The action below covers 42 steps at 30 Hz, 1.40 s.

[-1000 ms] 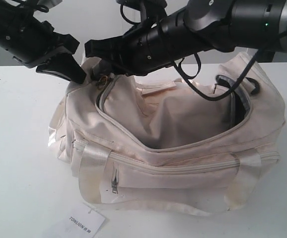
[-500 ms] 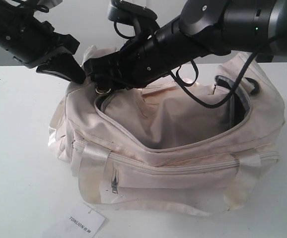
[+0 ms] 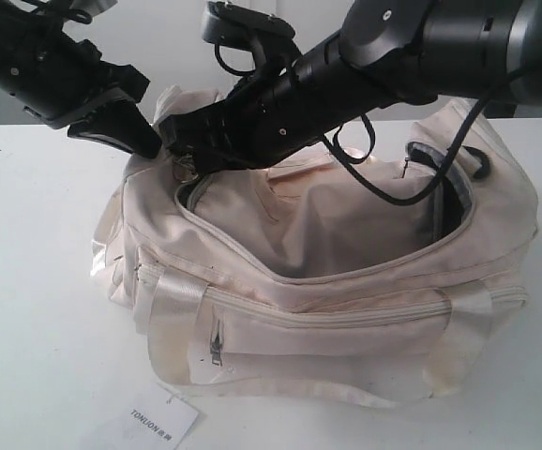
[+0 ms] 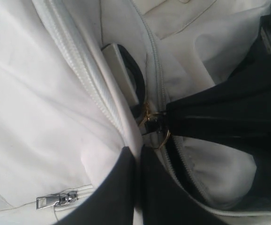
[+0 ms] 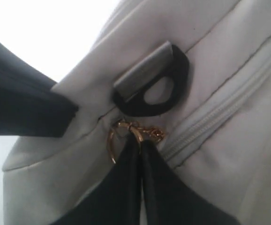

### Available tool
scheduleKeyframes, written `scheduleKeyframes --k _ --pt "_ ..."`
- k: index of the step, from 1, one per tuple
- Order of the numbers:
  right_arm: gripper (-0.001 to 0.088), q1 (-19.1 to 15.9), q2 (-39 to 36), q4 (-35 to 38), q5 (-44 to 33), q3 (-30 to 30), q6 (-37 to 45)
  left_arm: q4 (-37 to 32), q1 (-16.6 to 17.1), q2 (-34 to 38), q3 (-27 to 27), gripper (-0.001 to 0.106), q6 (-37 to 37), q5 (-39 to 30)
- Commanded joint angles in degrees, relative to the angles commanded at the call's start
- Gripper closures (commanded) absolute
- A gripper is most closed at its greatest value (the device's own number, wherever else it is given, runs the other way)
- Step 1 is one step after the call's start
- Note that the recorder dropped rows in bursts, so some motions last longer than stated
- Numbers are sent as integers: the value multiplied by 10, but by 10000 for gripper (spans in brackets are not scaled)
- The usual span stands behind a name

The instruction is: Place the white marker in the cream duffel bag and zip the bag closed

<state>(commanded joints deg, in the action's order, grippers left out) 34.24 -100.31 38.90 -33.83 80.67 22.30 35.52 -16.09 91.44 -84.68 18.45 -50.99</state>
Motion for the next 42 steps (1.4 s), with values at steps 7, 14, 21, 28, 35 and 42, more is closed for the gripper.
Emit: scheduleKeyframes --k 7,14,21,28,35,42 --pt "868 0 29 0 -20 0 0 0 0 0 0 1053 10 0" --pt "868 0 53 0 -59 0 -20 0 0 0 0 1053 10 0" --pt "868 0 57 -1 -42 0 -24 0 0 0 0 1053 10 0" --pt "793 0 28 -1 -26 -1 -129 0 0 0 0 1053 9 -2" --pt "581 0 9 -4 -4 -1 -182 0 0 0 0 1053 9 -2" --pt "566 0 7 -4 4 -1 -198 0 0 0 0 1053 9 -2"
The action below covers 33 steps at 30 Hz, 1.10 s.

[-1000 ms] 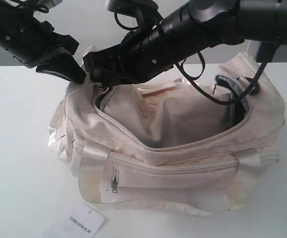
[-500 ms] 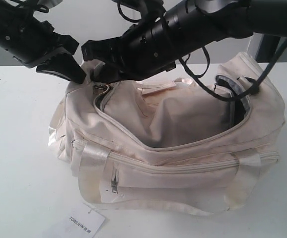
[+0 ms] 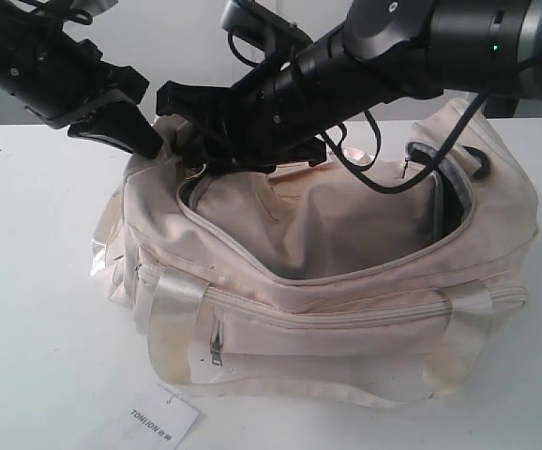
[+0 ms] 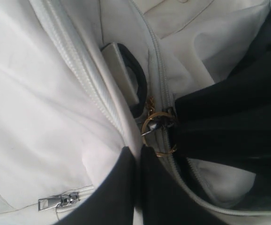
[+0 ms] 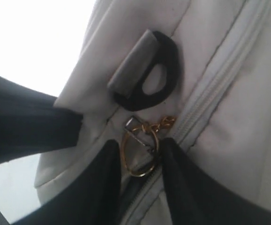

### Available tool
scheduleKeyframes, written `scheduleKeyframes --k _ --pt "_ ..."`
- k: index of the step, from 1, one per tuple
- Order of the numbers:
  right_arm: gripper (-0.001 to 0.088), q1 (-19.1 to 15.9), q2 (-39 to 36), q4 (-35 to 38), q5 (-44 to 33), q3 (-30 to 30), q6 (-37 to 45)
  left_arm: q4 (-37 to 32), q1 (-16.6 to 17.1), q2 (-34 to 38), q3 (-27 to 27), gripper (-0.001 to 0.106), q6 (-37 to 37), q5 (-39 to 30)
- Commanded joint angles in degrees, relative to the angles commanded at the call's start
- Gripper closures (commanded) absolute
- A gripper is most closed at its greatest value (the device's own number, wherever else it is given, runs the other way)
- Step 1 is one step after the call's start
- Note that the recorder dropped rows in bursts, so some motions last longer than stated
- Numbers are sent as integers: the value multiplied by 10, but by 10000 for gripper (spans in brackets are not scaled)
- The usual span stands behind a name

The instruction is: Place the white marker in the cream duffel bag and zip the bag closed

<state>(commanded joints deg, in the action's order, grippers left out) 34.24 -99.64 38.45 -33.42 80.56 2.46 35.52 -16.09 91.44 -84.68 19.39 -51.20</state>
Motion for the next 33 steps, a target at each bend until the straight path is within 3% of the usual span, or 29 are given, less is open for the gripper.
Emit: scheduleKeyframes --k 17,19,24,33 --pt "568 0 -22 23 -9 0 -25 1 0 0 0 1053 0 -1" --pt "608 0 -22 28 -9 0 -25 1 0 0 0 1053 0 -1" --pt "857 0 -22 28 -9 0 -25 1 0 0 0 1053 0 -1" --pt "868 0 6 29 -9 0 -4 1 0 0 0 1053 0 -1"
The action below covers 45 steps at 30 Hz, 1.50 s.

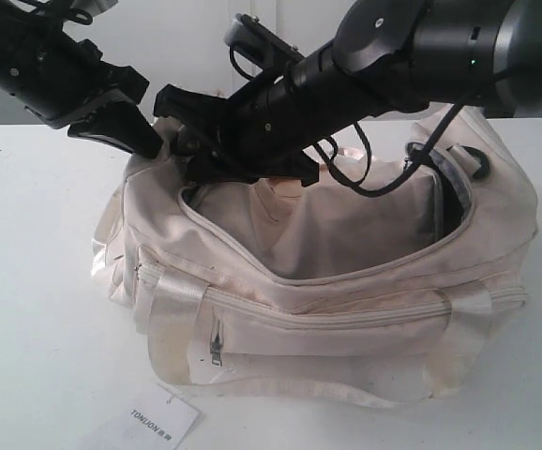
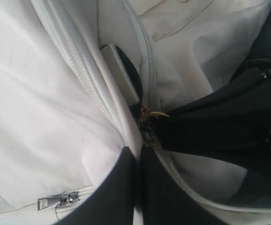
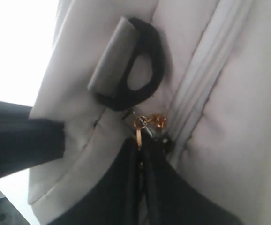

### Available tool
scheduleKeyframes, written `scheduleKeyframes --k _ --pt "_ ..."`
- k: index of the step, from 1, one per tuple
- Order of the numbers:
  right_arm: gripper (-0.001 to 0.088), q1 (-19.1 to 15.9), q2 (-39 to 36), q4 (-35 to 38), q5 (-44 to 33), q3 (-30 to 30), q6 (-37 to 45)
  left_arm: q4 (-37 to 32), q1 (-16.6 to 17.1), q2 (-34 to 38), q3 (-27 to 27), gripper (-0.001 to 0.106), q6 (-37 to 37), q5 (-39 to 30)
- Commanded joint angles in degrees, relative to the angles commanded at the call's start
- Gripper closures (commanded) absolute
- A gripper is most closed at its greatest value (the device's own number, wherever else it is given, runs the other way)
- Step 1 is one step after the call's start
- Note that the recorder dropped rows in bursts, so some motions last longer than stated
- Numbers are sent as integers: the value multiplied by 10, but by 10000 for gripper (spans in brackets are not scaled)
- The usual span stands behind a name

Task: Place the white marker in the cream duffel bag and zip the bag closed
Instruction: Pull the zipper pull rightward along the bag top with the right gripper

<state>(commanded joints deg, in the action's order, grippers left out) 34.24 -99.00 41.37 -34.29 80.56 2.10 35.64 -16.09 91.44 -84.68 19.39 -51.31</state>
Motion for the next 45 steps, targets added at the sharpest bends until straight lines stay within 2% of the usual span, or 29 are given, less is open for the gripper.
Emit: scheduleKeyframes --k 7,25,33,45 --pt "868 0 48 0 -22 0 23 0 0 0 0 1053 0 0" --pt "868 0 42 0 -177 0 83 0 0 0 0 1053 0 0" --pt "868 0 33 0 -184 0 84 0 0 0 0 1053 0 0" --pt "868 40 21 0 -195 0 84 1 0 0 0 1053 0 2"
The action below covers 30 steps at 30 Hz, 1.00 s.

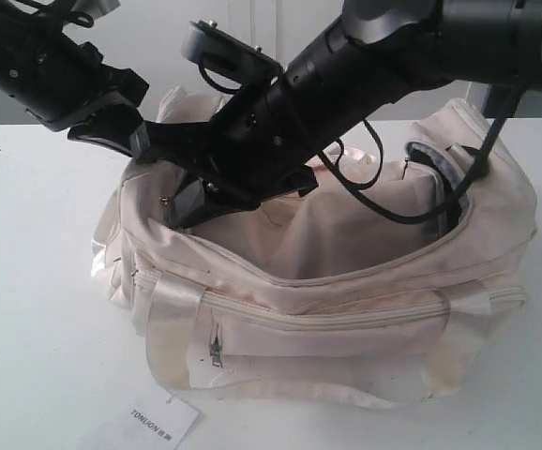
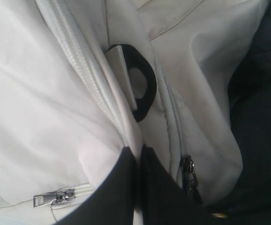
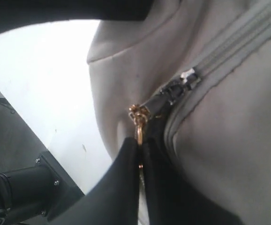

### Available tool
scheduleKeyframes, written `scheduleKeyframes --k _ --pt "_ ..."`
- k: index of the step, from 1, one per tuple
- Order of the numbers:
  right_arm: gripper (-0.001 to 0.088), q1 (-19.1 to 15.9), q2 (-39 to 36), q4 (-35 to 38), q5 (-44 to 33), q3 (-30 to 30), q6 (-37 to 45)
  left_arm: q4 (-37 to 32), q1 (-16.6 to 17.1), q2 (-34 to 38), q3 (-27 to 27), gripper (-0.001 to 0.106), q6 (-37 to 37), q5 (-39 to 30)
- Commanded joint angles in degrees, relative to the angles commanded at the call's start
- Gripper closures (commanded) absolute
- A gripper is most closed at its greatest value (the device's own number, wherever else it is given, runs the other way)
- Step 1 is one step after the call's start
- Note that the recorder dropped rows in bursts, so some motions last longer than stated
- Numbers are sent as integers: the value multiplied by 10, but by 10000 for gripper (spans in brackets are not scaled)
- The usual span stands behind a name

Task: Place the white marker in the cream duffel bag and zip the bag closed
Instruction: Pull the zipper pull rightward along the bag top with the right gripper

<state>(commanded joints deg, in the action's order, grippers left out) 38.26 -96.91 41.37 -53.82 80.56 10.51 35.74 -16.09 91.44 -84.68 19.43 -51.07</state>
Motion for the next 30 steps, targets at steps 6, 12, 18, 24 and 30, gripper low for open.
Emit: scheduleKeyframes --k 6,12,18,24,30 --pt "868 0 0 0 -29 0 10 0 0 0 0 1053 0 0" --pt "868 0 4 0 -71 0 32 0 0 0 0 1053 0 0" --pt "868 0 22 -1 -75 0 41 -18 0 0 0 1053 7 0" --pt "868 0 45 -22 -78 0 47 -32 0 0 0 1053 9 2" --pt "868 -1 62 -56 -81 0 45 -66 0 0 0 1053 15 5"
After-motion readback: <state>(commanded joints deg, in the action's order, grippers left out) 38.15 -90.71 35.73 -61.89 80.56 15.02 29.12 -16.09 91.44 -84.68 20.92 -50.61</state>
